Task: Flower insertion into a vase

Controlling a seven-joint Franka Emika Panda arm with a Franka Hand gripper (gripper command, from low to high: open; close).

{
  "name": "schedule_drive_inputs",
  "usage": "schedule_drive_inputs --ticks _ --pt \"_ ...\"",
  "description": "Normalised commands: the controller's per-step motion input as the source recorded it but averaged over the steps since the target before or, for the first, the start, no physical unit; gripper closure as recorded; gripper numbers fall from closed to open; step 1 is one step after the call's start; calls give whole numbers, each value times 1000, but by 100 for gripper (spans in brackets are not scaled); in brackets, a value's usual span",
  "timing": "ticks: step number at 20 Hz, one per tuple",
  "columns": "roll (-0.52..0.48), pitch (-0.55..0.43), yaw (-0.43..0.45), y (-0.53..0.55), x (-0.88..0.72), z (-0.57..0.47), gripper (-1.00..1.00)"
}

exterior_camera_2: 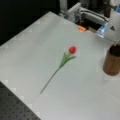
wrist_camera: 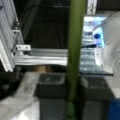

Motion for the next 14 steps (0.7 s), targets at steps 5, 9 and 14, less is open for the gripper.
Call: schedule_drive_inputs --ticks 5,9,14 --pt "-130 547 18 168 243 79 100" --pt "-142 420 0 89 156 1 100" --pt "-146 358 3 56 135 19 100"
